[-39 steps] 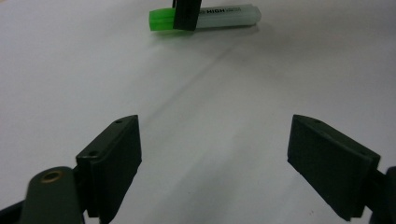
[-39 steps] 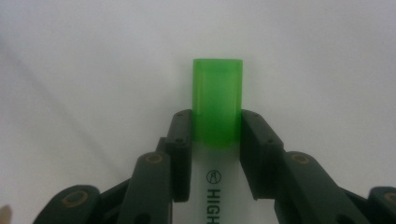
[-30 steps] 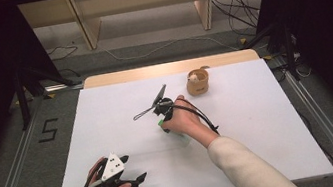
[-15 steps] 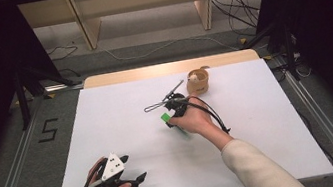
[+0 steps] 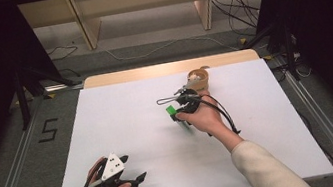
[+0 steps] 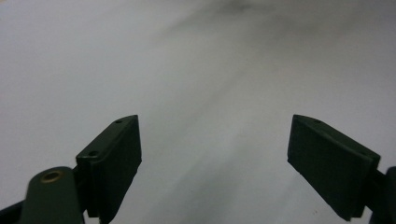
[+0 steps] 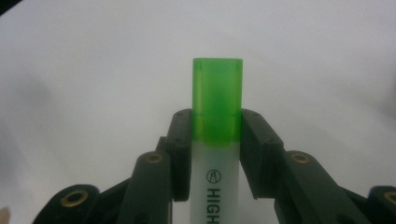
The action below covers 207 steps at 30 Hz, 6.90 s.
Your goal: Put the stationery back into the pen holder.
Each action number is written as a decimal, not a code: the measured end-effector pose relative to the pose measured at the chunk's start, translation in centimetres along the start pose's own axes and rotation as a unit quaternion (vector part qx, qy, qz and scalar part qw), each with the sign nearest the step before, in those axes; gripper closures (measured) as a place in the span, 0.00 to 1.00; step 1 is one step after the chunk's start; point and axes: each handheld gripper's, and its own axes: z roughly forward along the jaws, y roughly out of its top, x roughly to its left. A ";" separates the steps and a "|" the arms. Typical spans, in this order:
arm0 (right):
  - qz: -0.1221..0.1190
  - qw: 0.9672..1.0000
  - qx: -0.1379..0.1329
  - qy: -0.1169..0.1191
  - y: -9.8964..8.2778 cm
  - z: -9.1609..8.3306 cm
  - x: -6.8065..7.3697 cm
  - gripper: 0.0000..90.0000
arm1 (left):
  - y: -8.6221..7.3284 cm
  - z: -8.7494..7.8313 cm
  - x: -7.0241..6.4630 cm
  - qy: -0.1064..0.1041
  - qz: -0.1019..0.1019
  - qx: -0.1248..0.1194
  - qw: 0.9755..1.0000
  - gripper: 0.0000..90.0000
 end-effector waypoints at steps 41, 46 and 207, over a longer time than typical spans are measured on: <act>0.061 0.983 -0.165 -0.055 -1.8 -4.0 -4.8 0.74 | 0.0 -0.1 0.0 0.001 0.003 0.001 1.000 0.19; 0.065 0.981 -0.172 -0.061 -1.9 -4.2 -5.2 0.75 | 0.0 0.0 0.0 0.003 0.001 0.000 1.000 0.19; 0.086 0.934 -0.306 -0.165 4.4 -3.7 -12.5 0.74 | 0.0 0.1 0.0 -0.003 0.002 0.001 1.000 0.19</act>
